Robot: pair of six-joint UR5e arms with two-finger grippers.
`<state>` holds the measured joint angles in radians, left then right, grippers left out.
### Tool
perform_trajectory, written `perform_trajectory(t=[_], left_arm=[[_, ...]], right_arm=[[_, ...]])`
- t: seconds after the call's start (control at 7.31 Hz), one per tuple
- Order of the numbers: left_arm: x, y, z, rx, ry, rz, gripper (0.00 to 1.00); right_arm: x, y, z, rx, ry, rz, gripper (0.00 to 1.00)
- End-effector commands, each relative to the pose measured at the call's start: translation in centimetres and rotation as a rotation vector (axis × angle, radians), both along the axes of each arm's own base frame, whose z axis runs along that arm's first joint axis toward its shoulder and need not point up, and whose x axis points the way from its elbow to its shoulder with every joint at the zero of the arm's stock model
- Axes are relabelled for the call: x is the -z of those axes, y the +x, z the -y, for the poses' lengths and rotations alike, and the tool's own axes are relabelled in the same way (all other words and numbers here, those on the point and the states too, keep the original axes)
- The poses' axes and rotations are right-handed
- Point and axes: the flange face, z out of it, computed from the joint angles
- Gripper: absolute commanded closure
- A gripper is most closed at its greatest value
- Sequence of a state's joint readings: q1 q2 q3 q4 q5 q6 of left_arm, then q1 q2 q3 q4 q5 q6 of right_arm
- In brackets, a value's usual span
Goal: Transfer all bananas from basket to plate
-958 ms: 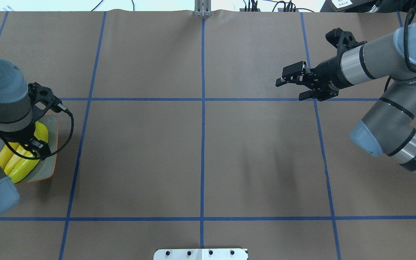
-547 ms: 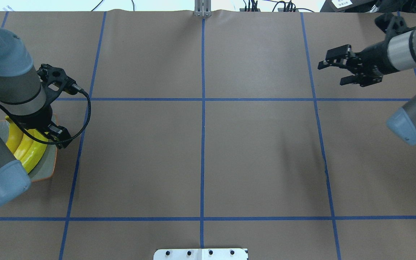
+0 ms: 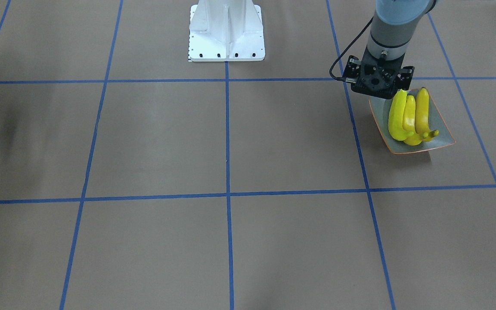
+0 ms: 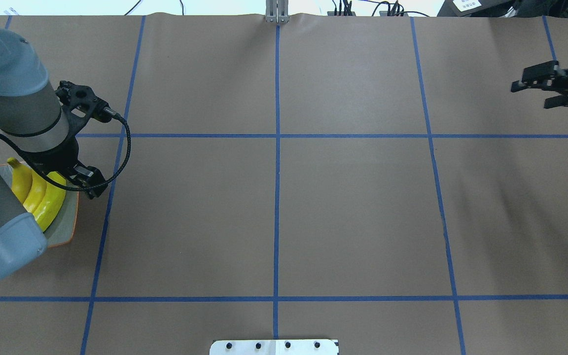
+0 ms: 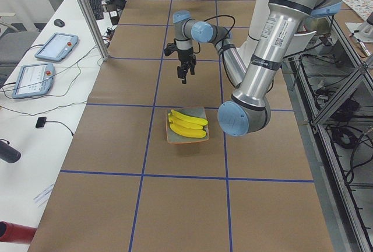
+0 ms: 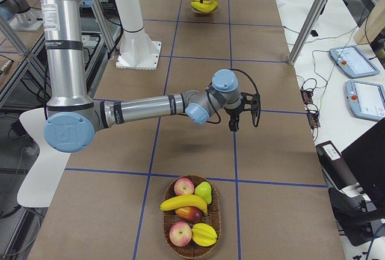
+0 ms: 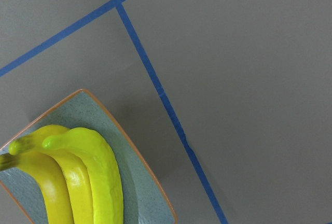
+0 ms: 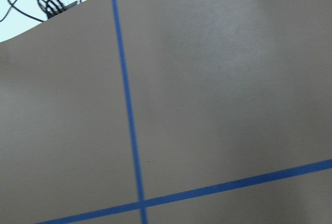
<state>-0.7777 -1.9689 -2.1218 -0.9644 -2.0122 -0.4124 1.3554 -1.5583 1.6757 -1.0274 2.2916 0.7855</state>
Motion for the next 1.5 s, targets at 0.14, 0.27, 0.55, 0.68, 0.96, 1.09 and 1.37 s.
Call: perform_trajectory(t=[0.14, 0.27, 0.55, 0.68, 0.96, 1.09, 1.37], left_arm=[[0.5, 0.1, 0.1, 0.008, 0.002, -0.007, 0.00], [0.5, 0.1, 0.1, 0.009, 0.001, -0.006, 0.00], [0.6, 0.4, 0.3, 0.008, 0.001, -0.006, 0.00], [0.6, 0.5, 0.3, 0.008, 0.001, -0.006, 0.00], [0.4, 0.4, 0.4, 0.009, -0.002, -0.003, 0.00], [0.3, 0.5, 0.5, 0.008, -0.003, -0.001, 0.00], [0.2, 0.5, 0.5, 0.008, -0.006, 0.001, 0.00]], right_arm=[[-10.8, 9.6, -7.3, 0.138, 0.037, -0.131, 0.00], [-15.2, 11.4, -10.0, 0.219, 0.066, -0.166, 0.00], [-18.7, 11.7, -14.6, 0.264, 0.049, -0.159, 0.00], [-19.5, 11.8, -15.6, 0.295, 0.064, -0.165, 0.00], [-20.5, 11.9, -16.8, 0.307, 0.056, -0.169, 0.00], [-21.2, 11.8, -18.1, 0.341, 0.082, -0.173, 0.00], [-23.2, 11.6, -20.3, 0.407, 0.109, -0.169, 0.00]])
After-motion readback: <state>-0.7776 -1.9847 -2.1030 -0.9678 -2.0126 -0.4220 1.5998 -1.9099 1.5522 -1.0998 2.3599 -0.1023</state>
